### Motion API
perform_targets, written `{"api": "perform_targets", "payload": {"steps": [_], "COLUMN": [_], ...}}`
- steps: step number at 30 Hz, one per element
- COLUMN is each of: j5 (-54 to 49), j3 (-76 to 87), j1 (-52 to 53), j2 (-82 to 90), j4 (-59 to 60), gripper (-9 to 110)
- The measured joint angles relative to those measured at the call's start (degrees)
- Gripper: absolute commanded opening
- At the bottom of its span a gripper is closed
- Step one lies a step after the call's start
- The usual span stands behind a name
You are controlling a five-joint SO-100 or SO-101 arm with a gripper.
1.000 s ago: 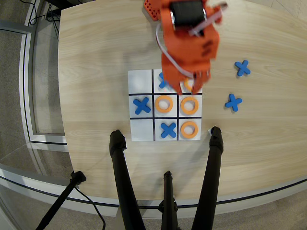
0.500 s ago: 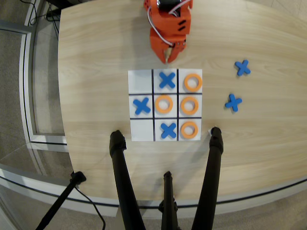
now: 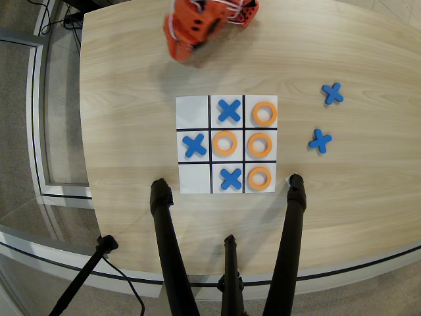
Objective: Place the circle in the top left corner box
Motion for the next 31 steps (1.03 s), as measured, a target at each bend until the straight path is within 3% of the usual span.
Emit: {"api": "perform_targets", "payload": {"steps": [3,6,31], "j5": [0.1,0.1,0.1], "j3": [0.0,0.0,0.0], "j1": [21.1,29.5,27.2], "j2": [0.0,0.0,0.0], "j4": [0.0,0.0,0.0], "gripper": [0,0,0]}}
